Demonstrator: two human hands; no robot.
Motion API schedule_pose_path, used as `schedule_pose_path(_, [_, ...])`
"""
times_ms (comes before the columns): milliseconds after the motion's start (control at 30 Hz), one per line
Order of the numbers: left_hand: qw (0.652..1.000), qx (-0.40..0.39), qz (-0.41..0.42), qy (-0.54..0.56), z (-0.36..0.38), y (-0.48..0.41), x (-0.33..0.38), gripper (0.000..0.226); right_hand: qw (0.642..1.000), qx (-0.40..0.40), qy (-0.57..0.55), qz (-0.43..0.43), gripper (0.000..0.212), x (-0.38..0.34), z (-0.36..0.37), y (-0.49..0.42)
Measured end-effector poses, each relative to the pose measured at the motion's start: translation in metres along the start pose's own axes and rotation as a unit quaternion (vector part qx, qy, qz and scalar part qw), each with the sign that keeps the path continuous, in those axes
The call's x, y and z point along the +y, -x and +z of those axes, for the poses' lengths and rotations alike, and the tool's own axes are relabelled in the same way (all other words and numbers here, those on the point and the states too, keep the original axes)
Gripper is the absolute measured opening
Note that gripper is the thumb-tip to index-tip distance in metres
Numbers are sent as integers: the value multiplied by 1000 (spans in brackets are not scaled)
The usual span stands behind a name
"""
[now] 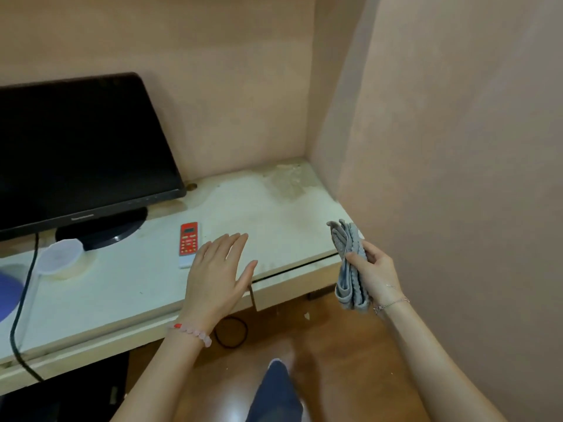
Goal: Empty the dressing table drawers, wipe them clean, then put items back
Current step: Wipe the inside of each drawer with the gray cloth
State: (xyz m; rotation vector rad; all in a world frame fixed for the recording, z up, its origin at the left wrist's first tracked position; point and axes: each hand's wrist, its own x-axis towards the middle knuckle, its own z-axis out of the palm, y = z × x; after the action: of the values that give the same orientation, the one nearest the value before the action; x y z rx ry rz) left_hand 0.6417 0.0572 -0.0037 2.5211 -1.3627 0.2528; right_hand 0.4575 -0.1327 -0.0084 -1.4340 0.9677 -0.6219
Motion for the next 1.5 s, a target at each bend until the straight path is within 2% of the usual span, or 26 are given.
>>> schedule_pose_path(333, [998,-11,-35,48,37,-102,-44,52,997,-72,-5,11,27,-20,70,-121])
schedule_pose_path(467, [983,-45,-77,159,53,-126,-33,52,993,-110,-20,31,26,-21,94,-157])
schedule_pose_path(567, [939,-109,-133,299,66,-142,-18,48,987,-143,-39,54,29,-19,110,-179])
schedule_pose_path(734, [805,-142,-268,509,83,-171,-4,41,970,-205,-80,104,31,-15,129,-207])
schedule_pose_path(800, [770,-135,-300,547,89,-179,-1,35,964,-220,-92,120,29,-11,135,-214])
schedule_pose_path(867, [763,-123,-315,551,95,-182,1,34,959,-232,-98,132,26,-8,140,-219])
schedule_pose_path(1000, [772,-84,-354,521,103,-179,-1,34,949,-248,-105,162,21,-4,143,-222])
schedule_pose_path(1167, [744,-47,-434,506,108,-164,-21,27,958,-224,-52,173,27,6,138,-235])
schedule_pose_path(1400, [690,19,-480,541,109,-145,-54,32,949,-239,-107,175,31,15,144,-235])
schedule_pose_path(1500, [703,10,-501,504,119,-136,-66,36,953,-233,-54,186,36,26,149,-229])
